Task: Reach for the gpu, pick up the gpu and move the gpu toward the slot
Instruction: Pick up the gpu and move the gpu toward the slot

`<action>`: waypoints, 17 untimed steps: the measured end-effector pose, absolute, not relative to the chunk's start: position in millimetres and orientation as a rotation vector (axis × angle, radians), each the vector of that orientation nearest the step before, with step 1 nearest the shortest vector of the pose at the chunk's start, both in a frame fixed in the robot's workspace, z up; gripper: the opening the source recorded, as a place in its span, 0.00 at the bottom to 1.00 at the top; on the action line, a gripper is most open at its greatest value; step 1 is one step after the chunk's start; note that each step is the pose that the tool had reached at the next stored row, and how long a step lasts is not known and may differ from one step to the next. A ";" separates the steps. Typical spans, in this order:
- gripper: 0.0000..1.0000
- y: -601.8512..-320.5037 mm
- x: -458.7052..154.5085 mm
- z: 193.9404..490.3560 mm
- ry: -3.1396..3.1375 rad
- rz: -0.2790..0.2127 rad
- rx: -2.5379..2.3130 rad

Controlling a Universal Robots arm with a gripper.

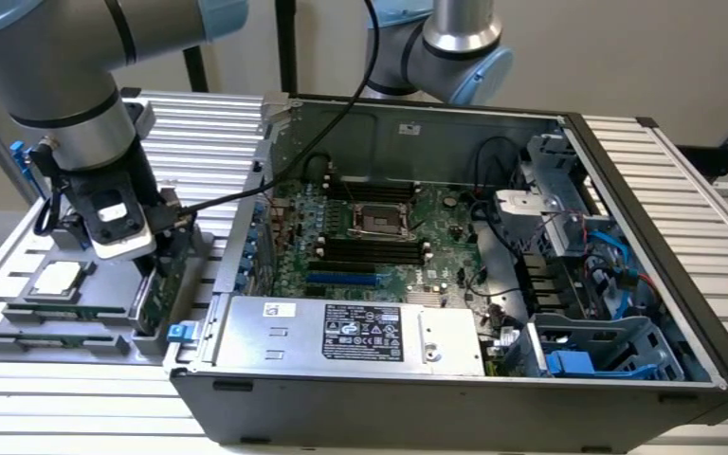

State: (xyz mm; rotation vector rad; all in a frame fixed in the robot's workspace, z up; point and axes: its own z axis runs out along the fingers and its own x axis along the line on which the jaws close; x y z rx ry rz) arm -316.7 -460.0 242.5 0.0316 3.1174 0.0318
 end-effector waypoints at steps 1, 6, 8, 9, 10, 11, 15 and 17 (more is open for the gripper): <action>0.26 -460.1 -316.7 242.9 3.118 0.032 0.031; 0.26 -460.2 -316.7 245.1 3.121 0.033 0.029; 0.26 -460.2 -316.6 245.6 3.124 0.033 0.027; 0.26 -460.3 -316.4 245.9 3.126 0.034 0.026; 0.26 -460.3 -316.2 246.2 3.128 0.034 0.025; 0.26 -460.3 -315.9 246.4 3.131 0.034 0.023; 0.26 -460.3 -314.0 249.0 3.144 0.034 0.019; 0.26 -460.3 -312.9 251.4 3.151 0.034 0.017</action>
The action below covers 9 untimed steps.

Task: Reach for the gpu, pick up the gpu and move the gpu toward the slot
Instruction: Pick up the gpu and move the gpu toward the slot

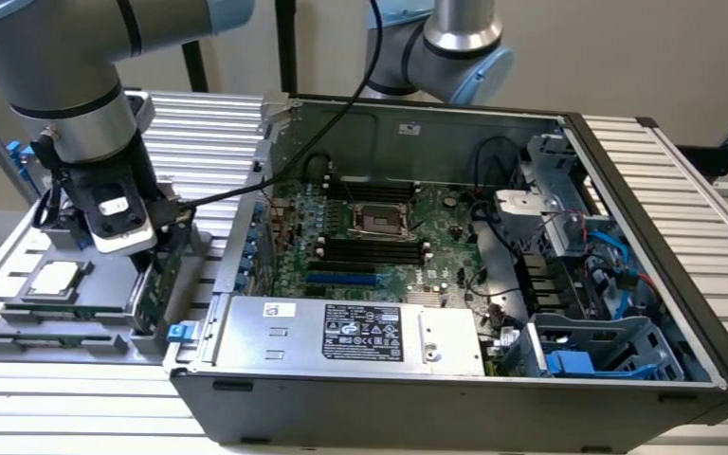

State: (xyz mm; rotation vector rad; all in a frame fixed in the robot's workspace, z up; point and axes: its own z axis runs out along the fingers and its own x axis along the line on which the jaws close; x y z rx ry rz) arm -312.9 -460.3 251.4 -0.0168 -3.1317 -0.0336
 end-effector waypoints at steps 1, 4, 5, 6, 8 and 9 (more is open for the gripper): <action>0.26 -460.3 -312.4 253.0 -3.129 -0.033 -0.016; 0.26 -460.2 -311.0 259.4 -3.120 -0.034 -0.013; 0.26 -460.2 -310.6 263.1 -3.118 -0.033 -0.012; 0.26 -460.2 -310.1 266.9 -3.116 -0.033 -0.011; 0.26 -460.2 -309.3 274.8 -3.112 -0.033 -0.010; 0.26 -460.2 -308.6 279.1 -3.110 -0.033 -0.010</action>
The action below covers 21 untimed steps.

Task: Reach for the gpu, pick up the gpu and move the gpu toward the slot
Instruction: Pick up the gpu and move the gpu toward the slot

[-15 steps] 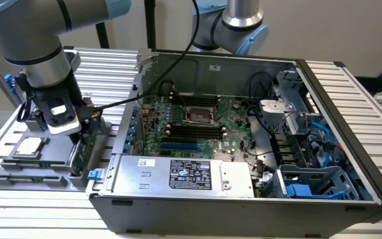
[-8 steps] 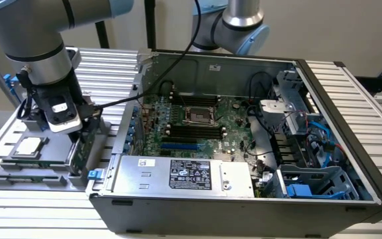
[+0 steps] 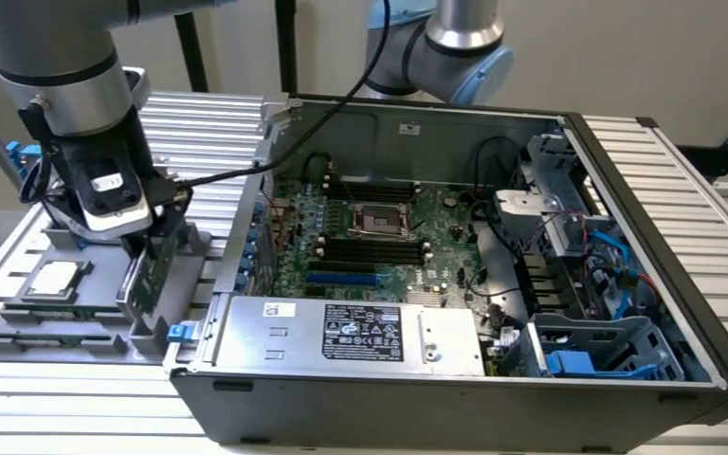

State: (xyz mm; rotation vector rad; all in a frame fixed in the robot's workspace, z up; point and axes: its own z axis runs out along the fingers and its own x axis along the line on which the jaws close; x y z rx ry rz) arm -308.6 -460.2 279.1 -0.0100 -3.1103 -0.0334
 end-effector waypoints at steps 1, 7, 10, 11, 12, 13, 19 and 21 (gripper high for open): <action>0.26 -460.2 -307.9 283.8 -3.108 -0.033 -0.010; 0.26 -460.2 -302.3 311.1 -3.103 -0.033 -0.009; 0.26 -460.3 -298.3 324.8 -3.103 -0.033 -0.009; 0.26 -460.3 -297.0 329.3 -3.103 -0.033 -0.009; 0.26 -460.2 -295.6 333.8 -3.103 -0.033 -0.009; 0.26 -460.3 -294.3 338.2 -3.102 -0.033 -0.009; 0.26 -461.6 -281.9 365.7 -3.101 -0.033 -0.009; 0.26 -462.7 -275.7 374.8 -3.100 -0.033 -0.009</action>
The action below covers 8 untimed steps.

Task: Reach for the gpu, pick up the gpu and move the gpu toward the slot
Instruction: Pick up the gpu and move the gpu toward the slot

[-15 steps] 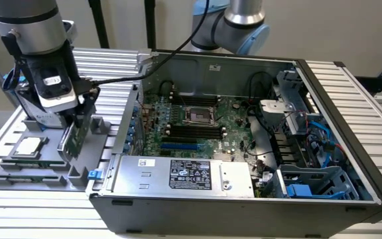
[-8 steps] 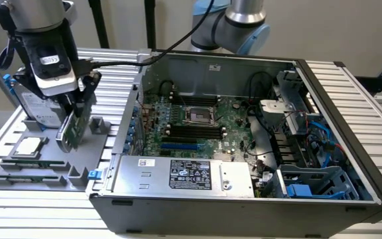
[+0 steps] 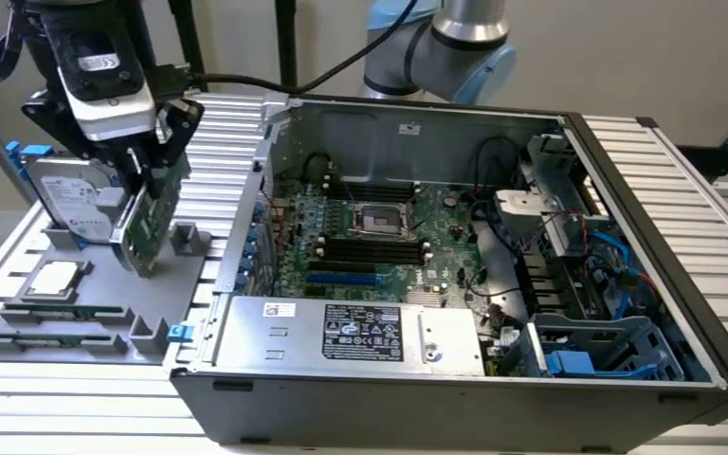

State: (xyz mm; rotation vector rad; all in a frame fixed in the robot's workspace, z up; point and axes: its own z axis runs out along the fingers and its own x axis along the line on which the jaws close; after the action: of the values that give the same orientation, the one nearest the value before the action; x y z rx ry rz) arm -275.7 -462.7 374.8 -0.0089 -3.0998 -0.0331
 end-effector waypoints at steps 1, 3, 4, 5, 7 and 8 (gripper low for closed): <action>0.26 -463.4 -272.0 379.3 -3.099 -0.033 -0.009; 0.26 -465.1 -263.6 388.2 -3.098 -0.033 -0.009; 0.26 -466.2 -259.0 392.8 -3.097 -0.033 -0.009; 0.26 -467.3 -254.5 397.3 -3.096 -0.033 -0.009; 0.26 -469.2 -245.2 406.5 -3.094 -0.033 -0.009; 0.26 -470.1 -240.6 411.2 -3.093 -0.033 -0.009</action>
State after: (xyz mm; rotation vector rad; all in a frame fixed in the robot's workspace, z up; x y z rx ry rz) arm -240.6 -470.1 411.2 -0.0090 -3.0926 -0.0331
